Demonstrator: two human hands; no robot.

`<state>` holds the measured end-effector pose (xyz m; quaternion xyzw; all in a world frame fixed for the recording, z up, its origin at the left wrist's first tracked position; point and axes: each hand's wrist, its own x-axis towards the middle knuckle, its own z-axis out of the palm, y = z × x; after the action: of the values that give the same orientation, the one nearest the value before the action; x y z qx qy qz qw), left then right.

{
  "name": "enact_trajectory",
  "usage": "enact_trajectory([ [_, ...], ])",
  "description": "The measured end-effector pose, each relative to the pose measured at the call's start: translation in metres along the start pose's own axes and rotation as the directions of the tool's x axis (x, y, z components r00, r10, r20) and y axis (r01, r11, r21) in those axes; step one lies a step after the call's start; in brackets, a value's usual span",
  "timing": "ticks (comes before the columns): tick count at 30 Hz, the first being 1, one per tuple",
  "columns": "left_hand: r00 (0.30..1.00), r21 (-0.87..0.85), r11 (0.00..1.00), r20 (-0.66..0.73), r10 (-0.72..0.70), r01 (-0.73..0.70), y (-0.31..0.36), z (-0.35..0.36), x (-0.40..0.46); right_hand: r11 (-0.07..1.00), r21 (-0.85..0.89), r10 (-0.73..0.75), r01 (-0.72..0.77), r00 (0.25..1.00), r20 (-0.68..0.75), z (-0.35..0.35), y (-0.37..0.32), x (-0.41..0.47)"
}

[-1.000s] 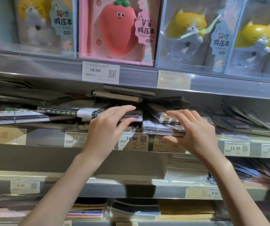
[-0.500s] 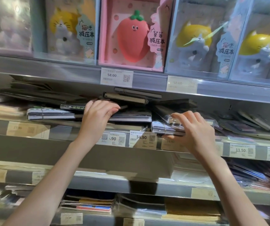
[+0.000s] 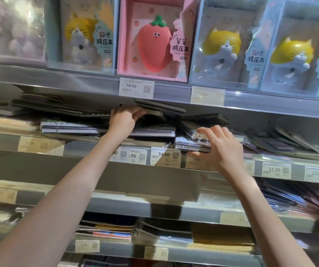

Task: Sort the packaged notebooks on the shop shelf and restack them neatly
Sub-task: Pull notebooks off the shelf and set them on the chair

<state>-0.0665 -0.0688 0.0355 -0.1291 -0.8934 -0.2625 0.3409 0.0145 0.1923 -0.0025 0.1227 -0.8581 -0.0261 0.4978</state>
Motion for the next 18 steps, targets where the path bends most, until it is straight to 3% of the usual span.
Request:
enact_trajectory([
  [6, 0.999, -0.052, 0.999, -0.035, 0.005, -0.006, 0.013, 0.005, -0.02, 1.0, 0.02, 0.006, -0.007, 1.0, 0.019, 0.001, 0.0, 0.0],
  [11, 0.984, -0.001, 0.984, -0.004, 0.179, -0.179, 0.058, 0.013, -0.012, 1.0, 0.004, 0.005, -0.005, 1.0, -0.012, 0.002, 0.0, 0.0],
  [16, 0.984, 0.28, 0.948, 0.133, 0.118, -0.152, 0.067, 0.026, 0.025, 0.999, -0.041, 0.001, -0.003, 0.999, -0.043, 0.002, 0.0, 0.0],
  [18, 0.987, 0.295, 0.945, 0.119, 0.107, -0.138, 0.064, 0.033, 0.034, 0.999, -0.048, 0.004, -0.006, 0.999, -0.043, 0.002, 0.0, 0.0],
])
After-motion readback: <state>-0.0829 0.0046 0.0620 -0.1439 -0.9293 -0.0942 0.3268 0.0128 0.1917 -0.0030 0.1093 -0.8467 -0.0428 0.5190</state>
